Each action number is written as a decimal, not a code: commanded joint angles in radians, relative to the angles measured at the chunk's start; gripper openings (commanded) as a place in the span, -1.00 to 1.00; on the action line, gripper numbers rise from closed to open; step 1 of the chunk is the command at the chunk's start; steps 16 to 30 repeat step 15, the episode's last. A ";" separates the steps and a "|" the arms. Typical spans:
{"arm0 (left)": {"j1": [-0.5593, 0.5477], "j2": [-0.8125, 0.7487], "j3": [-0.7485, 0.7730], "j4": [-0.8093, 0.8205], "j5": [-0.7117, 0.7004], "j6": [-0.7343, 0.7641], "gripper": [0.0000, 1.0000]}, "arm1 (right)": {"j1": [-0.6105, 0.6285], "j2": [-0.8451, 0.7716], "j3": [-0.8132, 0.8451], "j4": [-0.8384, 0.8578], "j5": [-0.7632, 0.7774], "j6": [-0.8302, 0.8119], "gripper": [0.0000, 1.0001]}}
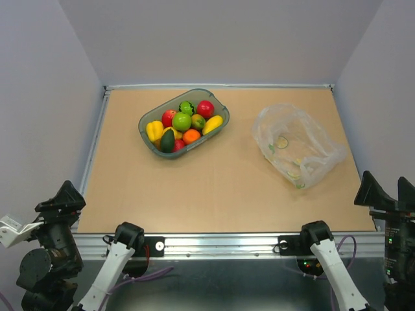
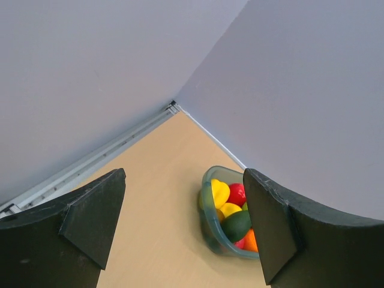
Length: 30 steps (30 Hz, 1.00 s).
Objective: Untie the knot of the plastic bag and take out the fruit
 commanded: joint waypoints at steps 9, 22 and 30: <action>0.002 -0.031 -0.002 -0.054 0.054 -0.132 0.81 | 0.024 0.005 -0.033 0.019 -0.076 0.011 1.00; 0.002 -0.018 0.006 -0.066 0.083 -0.128 0.81 | 0.034 0.007 -0.035 0.019 -0.065 0.000 1.00; 0.002 -0.018 0.006 -0.066 0.083 -0.128 0.81 | 0.034 0.007 -0.035 0.019 -0.065 0.000 1.00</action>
